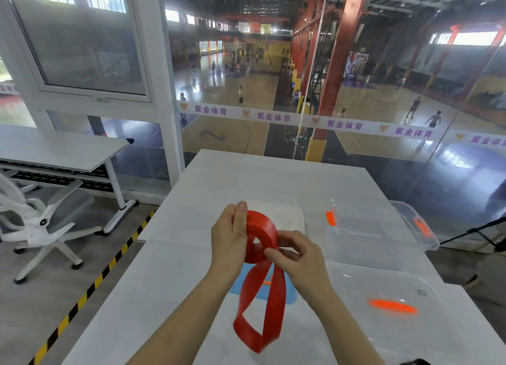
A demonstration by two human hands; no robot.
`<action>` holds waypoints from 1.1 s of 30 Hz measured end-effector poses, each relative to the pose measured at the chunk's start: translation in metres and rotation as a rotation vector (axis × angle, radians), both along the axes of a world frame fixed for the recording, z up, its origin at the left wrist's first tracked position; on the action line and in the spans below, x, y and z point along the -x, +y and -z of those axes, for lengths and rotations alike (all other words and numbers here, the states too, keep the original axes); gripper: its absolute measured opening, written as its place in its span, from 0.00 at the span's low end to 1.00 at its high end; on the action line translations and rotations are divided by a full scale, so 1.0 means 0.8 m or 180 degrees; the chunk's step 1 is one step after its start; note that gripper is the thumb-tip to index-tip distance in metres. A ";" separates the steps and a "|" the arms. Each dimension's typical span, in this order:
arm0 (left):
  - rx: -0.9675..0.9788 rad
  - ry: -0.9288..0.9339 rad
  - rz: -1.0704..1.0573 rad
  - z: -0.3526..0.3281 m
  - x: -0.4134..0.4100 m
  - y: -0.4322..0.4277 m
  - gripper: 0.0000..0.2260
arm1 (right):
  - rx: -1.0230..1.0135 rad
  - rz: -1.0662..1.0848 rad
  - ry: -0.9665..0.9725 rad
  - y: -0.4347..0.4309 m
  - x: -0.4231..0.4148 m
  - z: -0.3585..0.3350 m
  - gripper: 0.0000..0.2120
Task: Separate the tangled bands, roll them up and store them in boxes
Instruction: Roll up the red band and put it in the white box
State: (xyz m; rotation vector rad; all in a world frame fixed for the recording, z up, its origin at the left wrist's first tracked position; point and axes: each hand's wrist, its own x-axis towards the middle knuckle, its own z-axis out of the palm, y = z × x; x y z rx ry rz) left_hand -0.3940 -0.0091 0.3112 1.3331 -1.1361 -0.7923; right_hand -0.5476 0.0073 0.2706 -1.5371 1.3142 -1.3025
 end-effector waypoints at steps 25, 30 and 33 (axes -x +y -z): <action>-0.0743 0.1216 -0.0168 -0.004 0.010 -0.012 0.21 | -0.0147 -0.0046 -0.0596 0.005 -0.011 -0.004 0.15; -0.0302 -0.0039 0.0099 0.017 -0.011 -0.017 0.19 | -0.0171 0.0049 -0.0340 -0.001 -0.002 -0.002 0.13; 0.0106 -0.0622 0.0415 0.022 -0.023 -0.015 0.16 | -0.0137 -0.0021 0.0004 -0.005 0.005 -0.005 0.15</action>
